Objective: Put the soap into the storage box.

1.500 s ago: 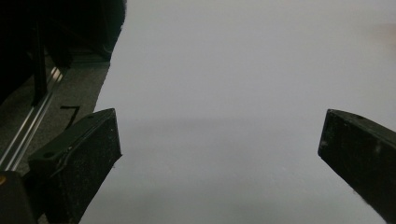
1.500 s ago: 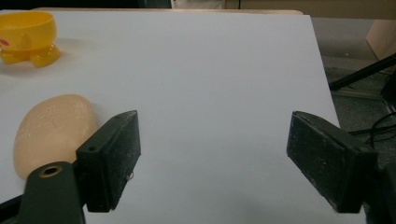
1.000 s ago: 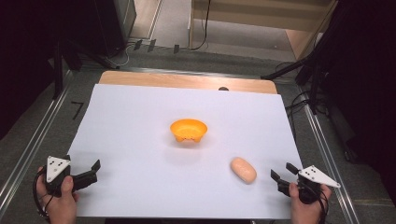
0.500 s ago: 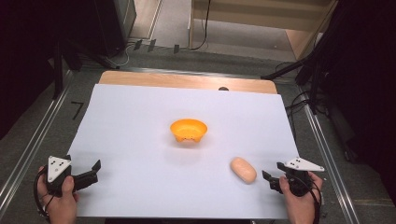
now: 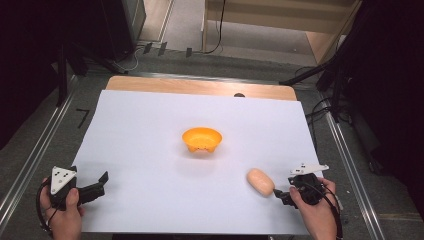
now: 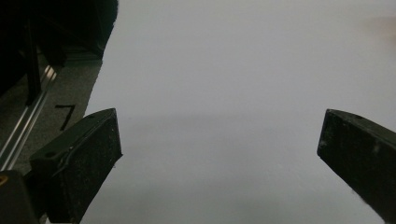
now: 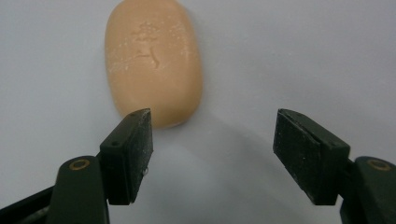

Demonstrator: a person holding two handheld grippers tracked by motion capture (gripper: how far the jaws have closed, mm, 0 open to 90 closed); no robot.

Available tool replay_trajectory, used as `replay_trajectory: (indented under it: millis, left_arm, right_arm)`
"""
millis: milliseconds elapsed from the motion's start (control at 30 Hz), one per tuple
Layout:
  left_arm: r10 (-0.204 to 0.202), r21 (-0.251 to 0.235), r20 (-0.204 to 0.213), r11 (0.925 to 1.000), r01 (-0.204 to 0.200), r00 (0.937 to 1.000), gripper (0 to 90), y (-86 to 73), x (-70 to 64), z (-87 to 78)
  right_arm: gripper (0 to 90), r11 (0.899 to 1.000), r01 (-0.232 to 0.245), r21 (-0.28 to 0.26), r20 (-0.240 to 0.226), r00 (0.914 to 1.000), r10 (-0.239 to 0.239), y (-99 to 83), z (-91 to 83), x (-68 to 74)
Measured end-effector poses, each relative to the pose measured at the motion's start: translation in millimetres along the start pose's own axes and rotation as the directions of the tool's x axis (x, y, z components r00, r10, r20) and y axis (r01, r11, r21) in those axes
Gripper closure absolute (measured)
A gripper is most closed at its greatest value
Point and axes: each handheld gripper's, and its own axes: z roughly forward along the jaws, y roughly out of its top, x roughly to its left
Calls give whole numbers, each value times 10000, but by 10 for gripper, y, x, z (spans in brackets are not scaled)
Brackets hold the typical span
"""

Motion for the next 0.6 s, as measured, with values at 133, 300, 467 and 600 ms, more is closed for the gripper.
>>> replay_trajectory:
  millis: [133, 300, 467, 600]
  left_arm:
    - [34, 30, 31, 10000, -34, 10000, 1, 1, 3, 2]
    - [-25, -4, -38, 10000, 25, 10000, 1, -1, 2, 0]
    - [-15, 0, -42, 10000, 15, 10000, 1, 0, 0, 0]
    - [5, 9, -20, 10000, -5, 10000, 1, 0, 1, 2]
  right_arm:
    - [274, 9981, 346, 511, -195, 9992, -336, 63, 17, 53]
    - [271, 9924, 731, 994, -543, 9962, -680, 132, 62, 126]
    - [251, 9890, 846, 1211, -526, 9955, -788, 198, 127, 187]
    - [240, 9873, 924, 1292, -523, 9949, -863, 260, 179, 223]
